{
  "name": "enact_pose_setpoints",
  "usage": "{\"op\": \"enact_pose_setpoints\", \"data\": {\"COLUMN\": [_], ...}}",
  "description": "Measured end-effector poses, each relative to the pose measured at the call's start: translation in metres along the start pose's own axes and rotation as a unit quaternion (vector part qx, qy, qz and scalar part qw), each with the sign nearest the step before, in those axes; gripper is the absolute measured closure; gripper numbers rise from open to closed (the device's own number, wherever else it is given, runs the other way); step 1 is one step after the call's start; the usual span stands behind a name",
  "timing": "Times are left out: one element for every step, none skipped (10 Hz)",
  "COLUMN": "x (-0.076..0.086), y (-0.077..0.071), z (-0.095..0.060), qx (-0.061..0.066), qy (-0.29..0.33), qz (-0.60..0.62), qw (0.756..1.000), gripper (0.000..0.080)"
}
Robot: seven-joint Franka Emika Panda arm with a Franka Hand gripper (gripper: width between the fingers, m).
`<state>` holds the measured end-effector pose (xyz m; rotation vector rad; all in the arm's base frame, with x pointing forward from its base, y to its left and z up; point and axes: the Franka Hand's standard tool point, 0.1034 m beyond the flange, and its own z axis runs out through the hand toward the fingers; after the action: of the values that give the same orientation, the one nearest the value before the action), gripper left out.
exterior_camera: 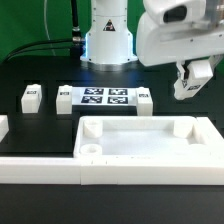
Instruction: Assemble desk
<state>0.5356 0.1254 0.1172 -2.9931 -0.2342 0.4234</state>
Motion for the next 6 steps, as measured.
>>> {"op": "enact_pose_setpoints", "data": {"x": [0.007,0.015,0.036,0.030,0.031,0.039], "y": [0.002,0.009,0.010,0.010,0.012,0.014], "z": [-0.017,-0.038,-0.047,-0.038,-0.039,-0.043], "qx": [-0.002,-0.002,-0.007,-0.012,-0.014,-0.018], "qy": [0.030,0.045,0.118,0.148,0.171,0.217], "qz": [-0.003,-0.007,-0.006,-0.007,-0.007,-0.007], "qw": [1.000,0.999,0.993,0.989,0.985,0.976], "gripper": [0.0511,0.0511,0.0511,0.0511,0.0511,0.0511]}}
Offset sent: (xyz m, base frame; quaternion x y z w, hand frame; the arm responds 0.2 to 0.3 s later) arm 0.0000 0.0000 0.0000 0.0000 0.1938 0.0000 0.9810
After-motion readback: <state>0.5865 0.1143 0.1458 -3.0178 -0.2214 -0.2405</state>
